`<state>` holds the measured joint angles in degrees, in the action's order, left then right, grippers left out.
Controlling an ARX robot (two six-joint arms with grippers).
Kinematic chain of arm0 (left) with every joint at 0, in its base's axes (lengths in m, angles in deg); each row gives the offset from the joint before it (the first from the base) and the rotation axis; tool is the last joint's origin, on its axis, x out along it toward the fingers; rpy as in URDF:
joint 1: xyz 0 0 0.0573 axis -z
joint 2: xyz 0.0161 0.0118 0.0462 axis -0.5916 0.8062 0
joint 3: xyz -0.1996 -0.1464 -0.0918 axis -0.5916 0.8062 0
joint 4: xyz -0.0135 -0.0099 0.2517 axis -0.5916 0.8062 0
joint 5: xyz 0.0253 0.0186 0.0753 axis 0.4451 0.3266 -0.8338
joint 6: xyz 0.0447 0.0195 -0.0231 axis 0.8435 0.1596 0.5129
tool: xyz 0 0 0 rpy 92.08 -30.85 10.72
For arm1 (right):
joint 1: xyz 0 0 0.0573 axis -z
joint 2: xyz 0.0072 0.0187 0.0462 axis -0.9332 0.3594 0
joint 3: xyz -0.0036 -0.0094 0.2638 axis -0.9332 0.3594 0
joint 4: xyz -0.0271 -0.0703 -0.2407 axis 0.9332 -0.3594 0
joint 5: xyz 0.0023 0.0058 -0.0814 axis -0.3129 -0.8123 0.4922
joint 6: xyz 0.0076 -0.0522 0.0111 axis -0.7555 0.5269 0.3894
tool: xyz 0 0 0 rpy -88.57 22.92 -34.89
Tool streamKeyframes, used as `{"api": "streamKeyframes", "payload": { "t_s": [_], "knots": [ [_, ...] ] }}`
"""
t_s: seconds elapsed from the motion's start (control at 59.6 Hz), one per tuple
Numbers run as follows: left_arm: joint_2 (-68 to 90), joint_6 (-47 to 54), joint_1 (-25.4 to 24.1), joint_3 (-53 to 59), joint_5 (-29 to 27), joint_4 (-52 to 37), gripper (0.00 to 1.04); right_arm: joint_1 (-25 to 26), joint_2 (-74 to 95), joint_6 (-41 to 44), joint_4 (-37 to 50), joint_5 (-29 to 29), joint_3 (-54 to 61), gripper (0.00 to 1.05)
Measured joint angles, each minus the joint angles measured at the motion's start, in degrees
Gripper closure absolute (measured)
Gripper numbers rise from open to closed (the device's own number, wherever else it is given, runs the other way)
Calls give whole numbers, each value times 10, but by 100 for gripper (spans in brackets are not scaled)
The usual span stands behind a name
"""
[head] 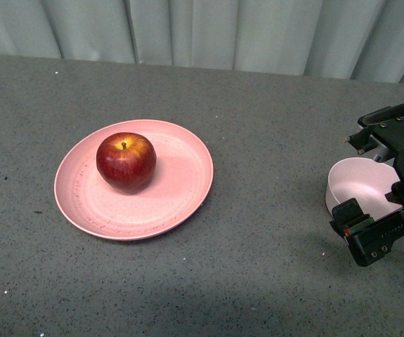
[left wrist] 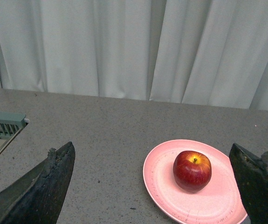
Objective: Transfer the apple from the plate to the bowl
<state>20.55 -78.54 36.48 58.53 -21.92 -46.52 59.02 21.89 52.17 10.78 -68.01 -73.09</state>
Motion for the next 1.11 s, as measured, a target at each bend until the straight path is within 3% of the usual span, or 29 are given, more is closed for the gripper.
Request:
{"api": "streamKeyframes", "payload": {
  "t_s": [0.05, 0.554, 0.923, 1.108],
  "knots": [
    [0, 0, 0, 0, 0, 0, 7, -1, 4, 4, -7, 0, -7, 33],
    [0, 0, 0, 0, 0, 0, 7, 12, 8, 27, -38, -11, -17, 103],
    [0, 0, 0, 0, 0, 0, 7, 19, -8, 43, -62, -16, -25, 104],
    [0, 0, 0, 0, 0, 0, 7, -3, -44, 42, -82, -32, -51, 104]
  ]
}}
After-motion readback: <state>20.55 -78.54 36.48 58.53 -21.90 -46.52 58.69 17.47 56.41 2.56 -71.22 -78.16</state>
